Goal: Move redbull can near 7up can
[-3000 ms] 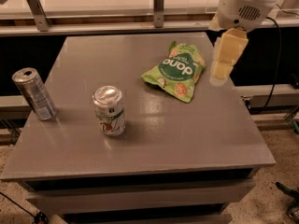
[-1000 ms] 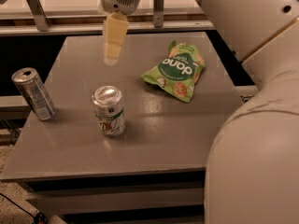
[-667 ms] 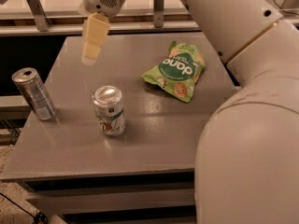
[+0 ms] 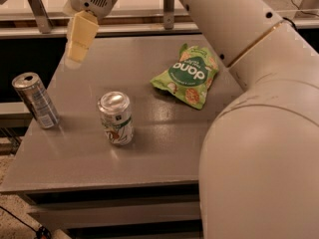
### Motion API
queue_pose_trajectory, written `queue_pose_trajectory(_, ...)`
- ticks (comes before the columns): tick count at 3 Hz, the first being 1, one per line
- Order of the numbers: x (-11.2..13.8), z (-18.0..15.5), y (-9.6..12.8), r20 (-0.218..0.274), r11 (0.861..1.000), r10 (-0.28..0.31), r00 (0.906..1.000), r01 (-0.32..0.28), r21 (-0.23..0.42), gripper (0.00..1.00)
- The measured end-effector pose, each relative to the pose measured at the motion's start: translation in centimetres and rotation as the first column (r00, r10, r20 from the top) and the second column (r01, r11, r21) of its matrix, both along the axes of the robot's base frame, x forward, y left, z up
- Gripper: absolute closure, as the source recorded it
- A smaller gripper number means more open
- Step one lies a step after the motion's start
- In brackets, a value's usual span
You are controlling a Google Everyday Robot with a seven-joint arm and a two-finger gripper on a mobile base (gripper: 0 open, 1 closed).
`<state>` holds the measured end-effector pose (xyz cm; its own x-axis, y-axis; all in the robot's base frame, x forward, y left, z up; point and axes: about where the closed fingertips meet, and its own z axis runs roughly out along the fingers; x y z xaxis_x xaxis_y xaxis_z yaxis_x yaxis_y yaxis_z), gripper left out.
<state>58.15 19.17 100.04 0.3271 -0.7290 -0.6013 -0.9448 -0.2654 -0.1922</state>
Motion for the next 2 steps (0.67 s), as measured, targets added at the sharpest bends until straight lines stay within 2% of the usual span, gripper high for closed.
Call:
queue_pose_trajectory(1, -0.6, -0.8, 1.5, 0.013, 0.999, 0.038, 0.9992, -0.038, 0.01, 0.0)
queue_pose_trajectory(2, -1.7, -2.1, 4.3, 0.03, 0.994, 0.1, 0.9945, -0.101, 0.036, 0.0)
